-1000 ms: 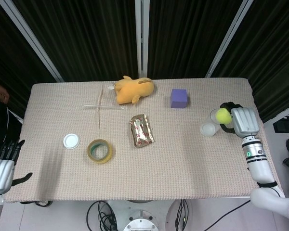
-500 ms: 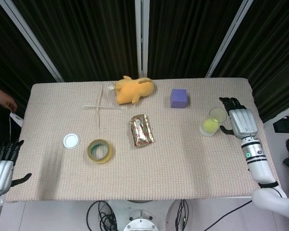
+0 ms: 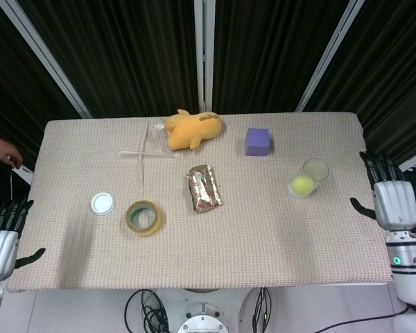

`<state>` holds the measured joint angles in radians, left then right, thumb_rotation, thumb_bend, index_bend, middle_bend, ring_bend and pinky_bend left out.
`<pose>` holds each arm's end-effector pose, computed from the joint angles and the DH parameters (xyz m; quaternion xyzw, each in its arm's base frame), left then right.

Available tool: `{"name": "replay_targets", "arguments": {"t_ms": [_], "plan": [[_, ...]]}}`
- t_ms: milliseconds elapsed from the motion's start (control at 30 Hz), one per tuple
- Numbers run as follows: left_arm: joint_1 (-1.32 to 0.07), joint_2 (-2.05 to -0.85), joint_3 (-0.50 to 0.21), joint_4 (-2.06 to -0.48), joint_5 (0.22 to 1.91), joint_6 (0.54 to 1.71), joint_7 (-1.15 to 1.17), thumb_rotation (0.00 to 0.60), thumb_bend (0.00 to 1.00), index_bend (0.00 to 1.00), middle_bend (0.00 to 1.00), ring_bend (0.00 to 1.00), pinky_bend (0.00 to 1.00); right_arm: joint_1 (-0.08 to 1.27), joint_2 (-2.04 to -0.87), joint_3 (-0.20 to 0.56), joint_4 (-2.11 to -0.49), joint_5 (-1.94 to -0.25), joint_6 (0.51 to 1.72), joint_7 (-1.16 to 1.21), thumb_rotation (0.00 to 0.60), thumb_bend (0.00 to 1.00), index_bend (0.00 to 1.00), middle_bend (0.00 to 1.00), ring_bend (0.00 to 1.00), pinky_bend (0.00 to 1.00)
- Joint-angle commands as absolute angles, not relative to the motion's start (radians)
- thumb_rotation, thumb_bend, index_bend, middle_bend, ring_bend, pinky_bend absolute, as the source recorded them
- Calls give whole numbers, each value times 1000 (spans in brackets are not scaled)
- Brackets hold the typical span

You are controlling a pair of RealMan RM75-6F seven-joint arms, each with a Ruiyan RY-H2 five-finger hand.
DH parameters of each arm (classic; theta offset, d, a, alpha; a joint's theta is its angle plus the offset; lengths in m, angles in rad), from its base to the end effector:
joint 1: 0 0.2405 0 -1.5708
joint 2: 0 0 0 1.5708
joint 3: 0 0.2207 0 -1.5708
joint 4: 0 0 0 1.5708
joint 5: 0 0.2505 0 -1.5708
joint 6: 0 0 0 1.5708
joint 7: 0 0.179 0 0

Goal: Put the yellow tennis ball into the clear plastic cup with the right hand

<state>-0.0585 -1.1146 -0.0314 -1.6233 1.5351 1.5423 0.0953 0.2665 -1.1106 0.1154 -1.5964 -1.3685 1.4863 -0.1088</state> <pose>-0.2904 0.2041 0.1103 -0.6079 -0.3500 -0.3730 0.6074 -0.2668 -0.2846 0.1323 0.5922 -0.3079 0.4064 0.6240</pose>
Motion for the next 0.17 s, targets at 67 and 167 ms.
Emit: {"name": "replay_targets", "arguments": {"t_ms": [67, 167], "plan": [[-61, -1133, -34, -1598, 1552, 1556, 127, 600, 20, 0, 0, 0, 15, 123, -1146, 5, -1461, -1468, 1607, -4, 600, 49, 0, 0, 0, 0], [-65, -1131, -33, -1604, 1550, 1545, 117, 600, 21, 0, 0, 0, 14, 78, -1184, -15, -1402, -1490, 1651, -9, 600, 52, 0, 0, 0, 0]]}}
